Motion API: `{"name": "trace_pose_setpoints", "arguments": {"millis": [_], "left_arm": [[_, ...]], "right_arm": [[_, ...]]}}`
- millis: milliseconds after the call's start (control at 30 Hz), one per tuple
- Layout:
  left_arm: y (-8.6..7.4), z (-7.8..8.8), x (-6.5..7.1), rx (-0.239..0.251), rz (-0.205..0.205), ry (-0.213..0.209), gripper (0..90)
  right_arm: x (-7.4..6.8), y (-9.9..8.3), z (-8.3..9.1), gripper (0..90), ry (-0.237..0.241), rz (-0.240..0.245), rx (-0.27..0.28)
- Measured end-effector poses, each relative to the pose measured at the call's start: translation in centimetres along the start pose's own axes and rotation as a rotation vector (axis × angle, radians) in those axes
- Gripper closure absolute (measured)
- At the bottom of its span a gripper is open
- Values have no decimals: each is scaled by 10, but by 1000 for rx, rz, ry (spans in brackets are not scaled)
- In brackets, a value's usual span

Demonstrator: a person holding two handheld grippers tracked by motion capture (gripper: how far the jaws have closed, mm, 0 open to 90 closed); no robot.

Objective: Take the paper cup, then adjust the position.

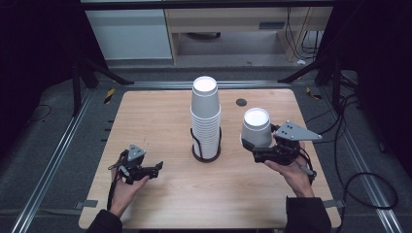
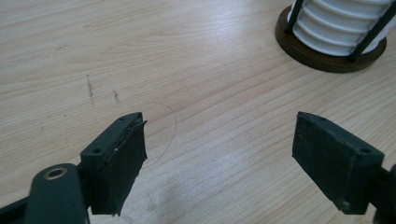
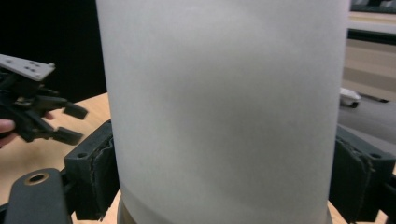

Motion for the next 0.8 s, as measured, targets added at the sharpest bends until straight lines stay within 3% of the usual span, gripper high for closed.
{"name": "trace_pose_setpoints", "arguments": {"millis": [267, 367, 400, 433, 500, 600, 800], "left_arm": [[6, 3, 8, 24, -6, -63, 169], [10, 6, 15, 29, -31, -95, 167], [10, 6, 15, 29, -31, -95, 168], [11, 7, 17, 34, -35, -103, 169], [12, 8, 18, 38, -32, -113, 169], [15, 10, 21, 47, -37, -132, 170], [20, 15, 27, 64, -51, -157, 170]], "right_arm": [[-8, -8, -5, 127, 80, 21, -33], [-15, -16, -12, 127, 145, 36, -70], [-15, -16, -12, 127, 145, 36, -70], [-19, -19, -16, 127, 179, 42, -92], [-20, -21, -17, 127, 192, 49, -102], [-26, -27, -23, 126, 252, 56, -128], [-34, -36, -32, 124, 303, 58, -169]]}}
Point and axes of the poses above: each handheld gripper's, and its own axes: z roughly backward along the jaws, y roughly out of its top, x roughly to its right, the point moved 2 cm from there along -z, roughly forward along the jaws, and after that the axes turned 7 degrees about x, right-handed, at the moved point
